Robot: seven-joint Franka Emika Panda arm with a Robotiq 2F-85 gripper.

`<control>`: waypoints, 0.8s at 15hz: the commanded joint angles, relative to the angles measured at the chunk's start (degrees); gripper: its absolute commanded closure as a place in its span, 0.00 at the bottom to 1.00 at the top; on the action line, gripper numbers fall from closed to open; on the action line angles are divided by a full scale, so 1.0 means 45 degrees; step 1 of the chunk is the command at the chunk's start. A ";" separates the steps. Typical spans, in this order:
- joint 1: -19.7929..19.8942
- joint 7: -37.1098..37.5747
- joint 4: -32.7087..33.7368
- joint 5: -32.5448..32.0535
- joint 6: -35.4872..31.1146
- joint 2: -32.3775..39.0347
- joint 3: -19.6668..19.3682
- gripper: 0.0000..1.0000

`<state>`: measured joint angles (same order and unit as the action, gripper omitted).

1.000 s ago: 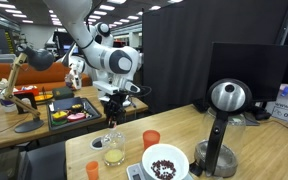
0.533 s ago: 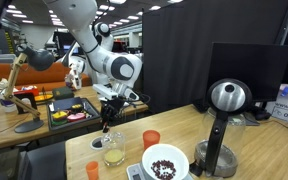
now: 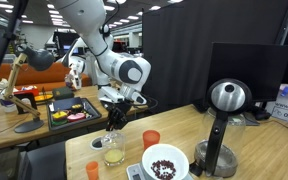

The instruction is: Move the salt cellar to the left

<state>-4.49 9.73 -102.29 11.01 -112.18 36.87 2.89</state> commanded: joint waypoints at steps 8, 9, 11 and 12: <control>-0.0017 0.1078 0.1765 0.0088 0.0914 0.1396 -0.0150 0.92; -0.0029 0.1118 0.1855 0.0078 0.0998 0.1451 -0.0156 0.92; -0.0055 0.1193 0.1970 0.0072 0.1170 0.1499 -0.0159 0.50; -0.0064 0.1240 0.2007 0.0071 0.1237 0.1504 -0.0165 0.42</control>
<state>-4.61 14.38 -95.38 11.01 -109.53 42.75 2.40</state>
